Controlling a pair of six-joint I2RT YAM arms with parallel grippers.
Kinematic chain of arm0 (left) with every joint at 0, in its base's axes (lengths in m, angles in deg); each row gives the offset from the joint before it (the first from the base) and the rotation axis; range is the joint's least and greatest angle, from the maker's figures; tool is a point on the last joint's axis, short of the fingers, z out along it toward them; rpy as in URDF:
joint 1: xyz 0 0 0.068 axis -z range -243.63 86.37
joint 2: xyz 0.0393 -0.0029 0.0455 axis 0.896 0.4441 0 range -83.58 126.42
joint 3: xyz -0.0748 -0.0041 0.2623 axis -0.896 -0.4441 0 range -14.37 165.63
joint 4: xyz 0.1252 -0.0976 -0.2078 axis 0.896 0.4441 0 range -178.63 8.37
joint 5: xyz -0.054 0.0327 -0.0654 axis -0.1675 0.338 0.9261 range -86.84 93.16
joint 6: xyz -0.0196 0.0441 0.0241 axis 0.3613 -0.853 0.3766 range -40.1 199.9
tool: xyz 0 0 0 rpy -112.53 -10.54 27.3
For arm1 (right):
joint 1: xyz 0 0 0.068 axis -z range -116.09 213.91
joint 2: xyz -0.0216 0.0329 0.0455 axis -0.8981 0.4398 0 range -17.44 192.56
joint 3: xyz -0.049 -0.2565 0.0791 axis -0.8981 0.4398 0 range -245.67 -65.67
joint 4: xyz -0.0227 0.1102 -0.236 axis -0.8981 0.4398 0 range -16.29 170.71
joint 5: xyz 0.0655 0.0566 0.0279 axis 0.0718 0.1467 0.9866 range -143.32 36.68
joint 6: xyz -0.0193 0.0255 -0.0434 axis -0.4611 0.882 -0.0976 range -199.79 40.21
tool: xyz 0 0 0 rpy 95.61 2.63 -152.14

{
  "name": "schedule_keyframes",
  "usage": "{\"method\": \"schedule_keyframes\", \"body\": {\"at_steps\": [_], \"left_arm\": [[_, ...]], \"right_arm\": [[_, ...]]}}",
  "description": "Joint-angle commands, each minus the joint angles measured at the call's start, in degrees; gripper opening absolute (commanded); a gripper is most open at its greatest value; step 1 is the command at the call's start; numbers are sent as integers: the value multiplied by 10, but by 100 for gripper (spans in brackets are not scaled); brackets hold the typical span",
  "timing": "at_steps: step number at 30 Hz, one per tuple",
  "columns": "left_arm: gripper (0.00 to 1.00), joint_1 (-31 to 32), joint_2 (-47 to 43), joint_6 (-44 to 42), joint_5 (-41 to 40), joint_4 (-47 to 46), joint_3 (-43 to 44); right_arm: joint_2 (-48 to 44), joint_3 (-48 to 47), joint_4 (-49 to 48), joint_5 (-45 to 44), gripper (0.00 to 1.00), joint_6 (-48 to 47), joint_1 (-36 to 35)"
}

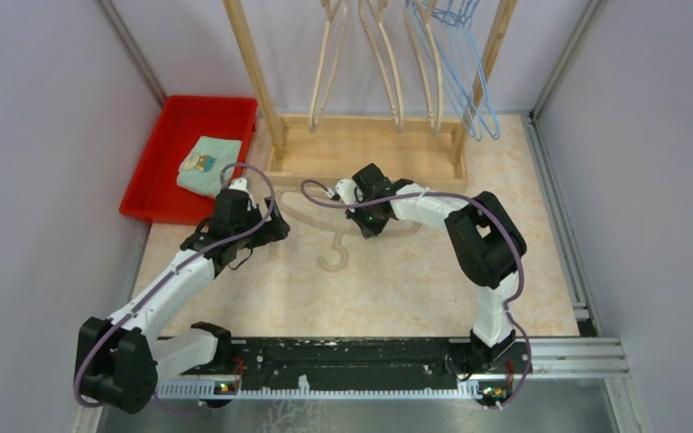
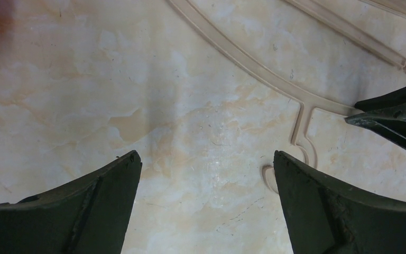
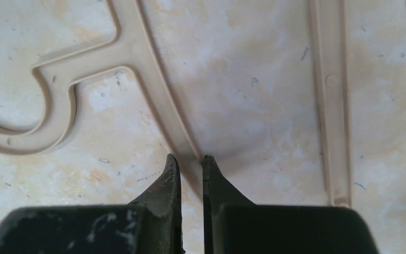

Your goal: Organize the hangers

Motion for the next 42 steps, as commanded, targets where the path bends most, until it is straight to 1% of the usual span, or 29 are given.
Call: {"method": "schedule_keyframes", "body": {"at_steps": [1, 5, 10, 13, 19, 24, 28, 34, 39, 41, 42], "left_arm": [[100, -5, -15, 0, -5, 0, -3], [100, -6, -21, -4, -12, 9, 2], [100, -6, -47, -2, -13, 5, -1], [100, -6, -56, -2, -1, 5, 0], [100, -6, -62, 13, 45, 2, -17], [100, -6, -67, 26, 66, -19, -55], [100, -6, -66, 49, 107, -36, -74], [100, -5, -77, 99, 156, -119, -131], [100, -3, -62, 138, 195, -183, -148], [98, -2, -58, 141, 195, -195, -143], [94, -2, -56, 143, 195, -202, -139]], "right_arm": [[33, 20, 32, 7, 0, 78, -6], [26, -12, 48, 90, 0, 154, -8], [-10, -43, 55, 130, 0, 220, -18], [-21, -39, 58, 163, 0, 246, -18], [-35, -10, 24, 211, 0, 290, -18], [-34, -28, 25, 225, 0, 299, -18], [-42, -39, 27, 235, 0, 303, -16], [-45, -40, 24, 246, 0, 309, -14], [-49, -38, 17, 249, 0, 314, -14], [-48, -35, 14, 250, 0, 316, -14], [-49, -35, 12, 250, 0, 318, -15]]}}
